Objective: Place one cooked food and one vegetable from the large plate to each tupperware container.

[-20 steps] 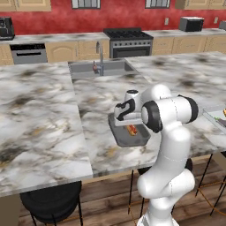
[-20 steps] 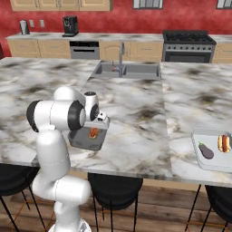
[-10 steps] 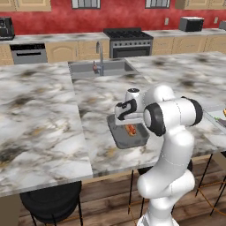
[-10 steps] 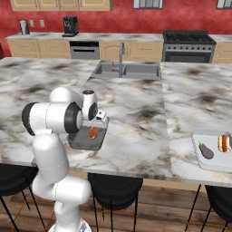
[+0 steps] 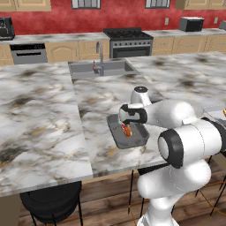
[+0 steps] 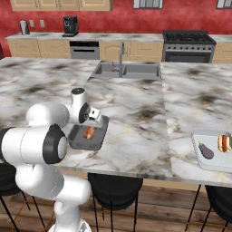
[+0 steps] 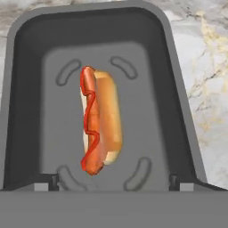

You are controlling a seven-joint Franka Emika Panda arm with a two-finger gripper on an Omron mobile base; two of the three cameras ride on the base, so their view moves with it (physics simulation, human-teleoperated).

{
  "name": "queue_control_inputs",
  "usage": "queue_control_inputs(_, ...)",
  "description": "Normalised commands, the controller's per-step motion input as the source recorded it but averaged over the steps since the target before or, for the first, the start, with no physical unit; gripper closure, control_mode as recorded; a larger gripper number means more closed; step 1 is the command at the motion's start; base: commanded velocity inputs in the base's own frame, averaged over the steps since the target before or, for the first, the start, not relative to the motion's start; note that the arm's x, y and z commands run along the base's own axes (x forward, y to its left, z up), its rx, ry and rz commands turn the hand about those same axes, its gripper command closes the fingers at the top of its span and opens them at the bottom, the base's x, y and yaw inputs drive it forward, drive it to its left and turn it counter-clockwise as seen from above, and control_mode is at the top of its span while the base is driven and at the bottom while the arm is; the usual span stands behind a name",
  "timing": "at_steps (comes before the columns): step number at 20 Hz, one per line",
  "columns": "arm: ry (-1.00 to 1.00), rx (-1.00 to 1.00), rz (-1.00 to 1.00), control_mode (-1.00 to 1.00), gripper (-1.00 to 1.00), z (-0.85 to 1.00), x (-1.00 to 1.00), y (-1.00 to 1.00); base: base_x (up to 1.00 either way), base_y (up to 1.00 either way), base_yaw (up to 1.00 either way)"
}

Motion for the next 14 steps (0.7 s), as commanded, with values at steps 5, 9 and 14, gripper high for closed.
queue_control_inputs(5, -0.19, 0.0, -0.04, -1.0, -1.0, 0.69, -0.66, 0.01, 0.0, 0.0, 0.0)
queue_control_inputs(9, -0.21, 0.0, -0.04, -1.0, -1.0, 0.66, -0.54, 0.03, 0.0, 0.0, 0.0)
queue_control_inputs(14, -0.21, 0.0, -0.03, -1.0, -1.0, 0.59, -0.5, 0.08, 0.0, 0.0, 0.0)
